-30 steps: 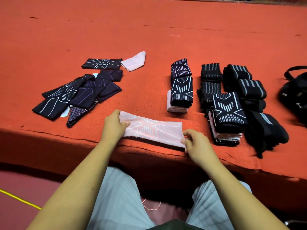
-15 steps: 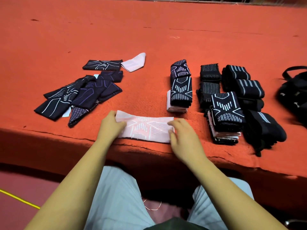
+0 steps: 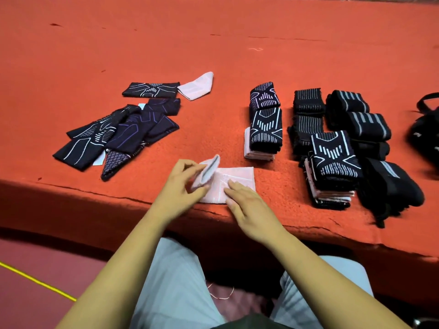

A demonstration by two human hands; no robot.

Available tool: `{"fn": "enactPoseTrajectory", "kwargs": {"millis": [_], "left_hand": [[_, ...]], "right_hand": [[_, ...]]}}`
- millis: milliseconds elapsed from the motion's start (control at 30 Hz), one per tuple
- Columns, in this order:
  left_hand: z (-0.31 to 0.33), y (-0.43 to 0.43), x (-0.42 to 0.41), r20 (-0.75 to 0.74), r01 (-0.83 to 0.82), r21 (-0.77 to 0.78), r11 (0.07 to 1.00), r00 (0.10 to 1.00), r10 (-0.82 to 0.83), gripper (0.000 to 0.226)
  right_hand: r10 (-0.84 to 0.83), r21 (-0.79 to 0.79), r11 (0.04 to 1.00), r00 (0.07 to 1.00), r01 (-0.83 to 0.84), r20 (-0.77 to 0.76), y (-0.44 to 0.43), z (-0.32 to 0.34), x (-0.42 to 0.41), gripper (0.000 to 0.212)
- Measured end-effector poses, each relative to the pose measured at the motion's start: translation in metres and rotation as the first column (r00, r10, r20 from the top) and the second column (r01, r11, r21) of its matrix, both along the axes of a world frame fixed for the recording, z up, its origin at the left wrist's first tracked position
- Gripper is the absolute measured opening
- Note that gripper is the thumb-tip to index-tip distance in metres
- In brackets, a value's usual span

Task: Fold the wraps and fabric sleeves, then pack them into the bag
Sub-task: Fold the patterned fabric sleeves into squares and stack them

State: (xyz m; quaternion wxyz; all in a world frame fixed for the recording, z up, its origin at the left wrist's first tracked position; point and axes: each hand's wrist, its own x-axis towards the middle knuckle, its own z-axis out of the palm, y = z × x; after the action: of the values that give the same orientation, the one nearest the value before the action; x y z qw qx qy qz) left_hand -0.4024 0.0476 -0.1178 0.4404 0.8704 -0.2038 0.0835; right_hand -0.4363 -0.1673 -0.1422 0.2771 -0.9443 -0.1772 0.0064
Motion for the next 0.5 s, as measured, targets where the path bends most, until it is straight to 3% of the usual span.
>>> {"fn": "enactPoseTrajectory", "kwargs": {"millis": [100,200,333,500], "left_hand": [[-0.023,-0.001,0.004,-0.04,0.117,0.186,0.976,0.993,-0.112,0.068],[-0.042,-0.002,0.007,0.061,0.125,0.403,0.907,0.985,-0.162,0.064],[-0.042,0.0,0.007,0.078,0.088,0.444,0.892,0.988,-0.136,0.064],[-0.043,-0.012,0.007,0.078,-0.001,0.493,0.87,0.996,-0.042,0.072]], "right_hand": [[-0.023,0.017,1.0,1.0,0.023,-0.002,0.001,-0.002,-0.002,0.052],[-0.045,0.05,0.998,0.999,0.045,0.006,0.002,-0.004,-0.002,0.049],[-0.075,0.077,0.994,0.997,0.073,0.025,0.002,-0.004,0.0,0.042],[-0.13,0.018,0.992,0.988,0.129,0.086,0.014,0.0,0.007,0.049]]}}
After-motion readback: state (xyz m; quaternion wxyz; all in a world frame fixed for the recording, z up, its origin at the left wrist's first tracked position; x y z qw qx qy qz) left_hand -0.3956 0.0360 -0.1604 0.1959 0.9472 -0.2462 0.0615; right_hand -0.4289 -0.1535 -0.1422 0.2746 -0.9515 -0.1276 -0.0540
